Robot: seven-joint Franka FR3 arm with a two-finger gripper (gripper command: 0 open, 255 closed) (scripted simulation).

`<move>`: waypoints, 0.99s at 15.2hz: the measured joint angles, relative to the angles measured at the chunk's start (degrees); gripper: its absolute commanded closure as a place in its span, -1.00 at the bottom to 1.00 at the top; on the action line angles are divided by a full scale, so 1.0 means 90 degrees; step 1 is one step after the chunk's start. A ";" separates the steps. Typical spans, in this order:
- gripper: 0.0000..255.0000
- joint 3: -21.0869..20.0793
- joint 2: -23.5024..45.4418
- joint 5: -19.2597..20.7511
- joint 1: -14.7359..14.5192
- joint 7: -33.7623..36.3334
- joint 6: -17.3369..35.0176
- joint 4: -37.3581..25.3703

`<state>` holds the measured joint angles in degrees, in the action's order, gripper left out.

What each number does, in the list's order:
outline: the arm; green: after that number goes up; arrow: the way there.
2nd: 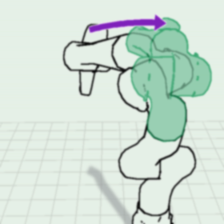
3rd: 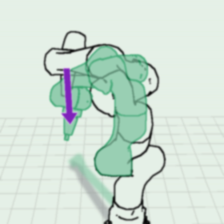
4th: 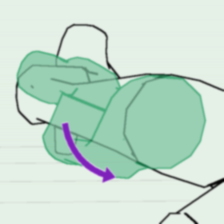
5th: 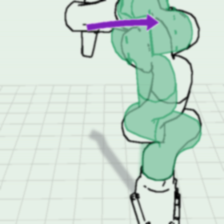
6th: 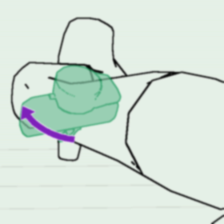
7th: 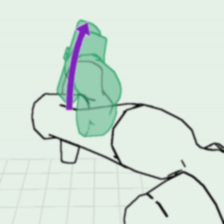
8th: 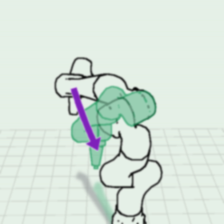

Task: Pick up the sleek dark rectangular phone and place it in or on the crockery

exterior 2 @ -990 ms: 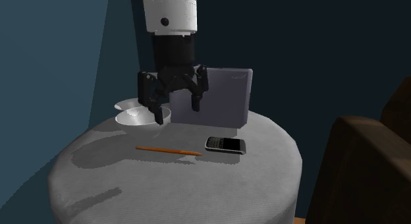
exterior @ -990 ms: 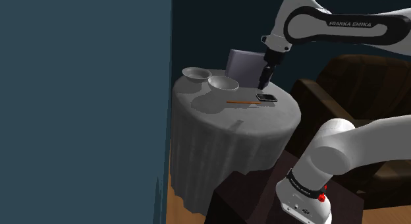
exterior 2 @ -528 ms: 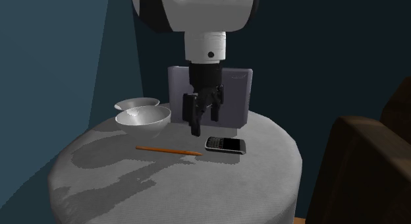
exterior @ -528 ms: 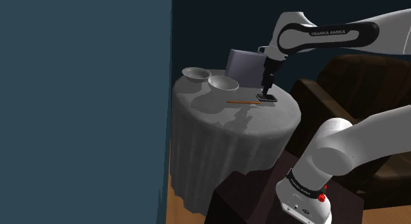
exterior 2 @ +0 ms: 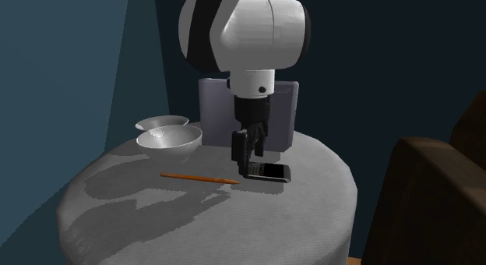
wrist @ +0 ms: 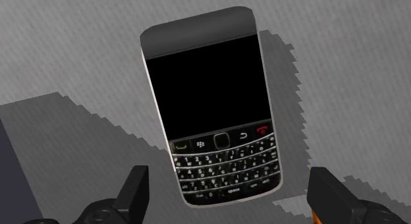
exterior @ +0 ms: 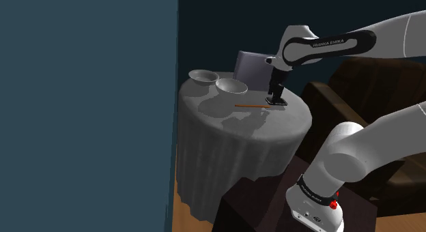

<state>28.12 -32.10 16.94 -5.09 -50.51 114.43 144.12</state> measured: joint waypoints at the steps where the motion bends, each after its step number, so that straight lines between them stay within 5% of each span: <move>1: -1.00 0.0015 0.0012 0.0013 0.0005 0.0000 0.0065 0.0054; 8: -1.00 0.0056 0.0078 0.0026 -0.0002 0.0004 0.0250 0.0143; 9: 1.00 0.0055 0.0078 0.0026 -0.0002 0.0005 0.0253 0.0144; 15: 1.00 0.0060 0.0099 0.0023 -0.0006 0.0004 0.0258 0.0157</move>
<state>28.66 -31.21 17.15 -5.15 -50.47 116.76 145.54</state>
